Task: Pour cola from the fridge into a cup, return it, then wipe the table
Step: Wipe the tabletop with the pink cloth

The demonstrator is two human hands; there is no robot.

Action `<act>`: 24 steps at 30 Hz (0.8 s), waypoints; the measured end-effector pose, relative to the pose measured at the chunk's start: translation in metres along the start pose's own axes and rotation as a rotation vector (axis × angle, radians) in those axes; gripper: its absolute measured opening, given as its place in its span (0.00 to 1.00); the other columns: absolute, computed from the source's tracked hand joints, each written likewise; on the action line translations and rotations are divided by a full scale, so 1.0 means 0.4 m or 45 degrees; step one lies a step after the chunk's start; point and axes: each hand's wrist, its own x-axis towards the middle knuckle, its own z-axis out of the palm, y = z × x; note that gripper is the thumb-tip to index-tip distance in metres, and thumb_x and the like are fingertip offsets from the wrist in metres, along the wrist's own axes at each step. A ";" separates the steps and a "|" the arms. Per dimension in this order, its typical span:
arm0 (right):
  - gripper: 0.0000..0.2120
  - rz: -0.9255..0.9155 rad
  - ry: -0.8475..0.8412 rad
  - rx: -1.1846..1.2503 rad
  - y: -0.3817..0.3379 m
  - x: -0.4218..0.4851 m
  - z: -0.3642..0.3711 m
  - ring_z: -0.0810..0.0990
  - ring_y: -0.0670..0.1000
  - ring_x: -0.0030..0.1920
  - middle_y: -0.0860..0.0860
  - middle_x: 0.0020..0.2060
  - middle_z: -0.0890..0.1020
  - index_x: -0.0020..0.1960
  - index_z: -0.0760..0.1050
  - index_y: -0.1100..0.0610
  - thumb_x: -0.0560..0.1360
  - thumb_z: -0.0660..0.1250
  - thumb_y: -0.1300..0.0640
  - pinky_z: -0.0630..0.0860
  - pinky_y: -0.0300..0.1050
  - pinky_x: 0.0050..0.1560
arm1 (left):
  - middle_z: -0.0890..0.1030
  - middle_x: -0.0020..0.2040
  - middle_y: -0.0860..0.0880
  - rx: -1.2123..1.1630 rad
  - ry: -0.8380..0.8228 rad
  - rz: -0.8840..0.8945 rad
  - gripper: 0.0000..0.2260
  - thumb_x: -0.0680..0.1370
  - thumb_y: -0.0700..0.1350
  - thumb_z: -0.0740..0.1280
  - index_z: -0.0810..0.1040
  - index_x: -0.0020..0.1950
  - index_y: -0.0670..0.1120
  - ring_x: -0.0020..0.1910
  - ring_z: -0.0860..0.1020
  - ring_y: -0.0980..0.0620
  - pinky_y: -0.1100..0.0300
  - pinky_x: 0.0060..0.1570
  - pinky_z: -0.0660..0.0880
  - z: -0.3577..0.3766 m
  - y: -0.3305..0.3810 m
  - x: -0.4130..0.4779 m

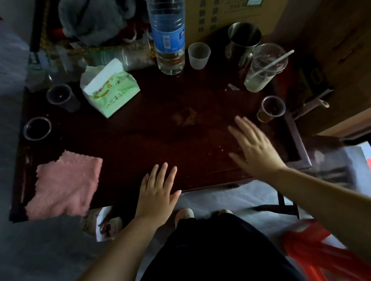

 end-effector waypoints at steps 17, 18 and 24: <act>0.42 0.530 -0.333 -0.024 -0.138 -0.098 0.160 0.37 0.56 0.75 0.59 0.76 0.42 0.76 0.39 0.62 0.74 0.38 0.34 0.41 0.53 0.75 | 0.48 0.78 0.44 -0.191 0.137 -0.004 0.31 0.77 0.60 0.46 0.48 0.77 0.48 0.76 0.48 0.44 0.46 0.73 0.45 0.001 -0.031 -0.013; 0.41 0.523 -0.332 -0.028 -0.137 -0.098 0.159 0.37 0.55 0.75 0.59 0.76 0.42 0.76 0.39 0.61 0.74 0.38 0.33 0.41 0.53 0.75 | 0.50 0.78 0.44 -0.218 0.186 -0.047 0.30 0.78 0.59 0.48 0.50 0.77 0.48 0.76 0.48 0.44 0.45 0.73 0.46 -0.005 -0.051 -0.020; 0.42 0.467 -0.324 -0.015 -0.122 -0.103 0.168 0.41 0.57 0.76 0.59 0.77 0.47 0.77 0.44 0.61 0.73 0.37 0.33 0.44 0.56 0.75 | 0.53 0.77 0.41 -0.183 0.298 -0.526 0.29 0.79 0.54 0.58 0.53 0.77 0.48 0.74 0.54 0.36 0.38 0.69 0.55 -0.050 -0.285 -0.079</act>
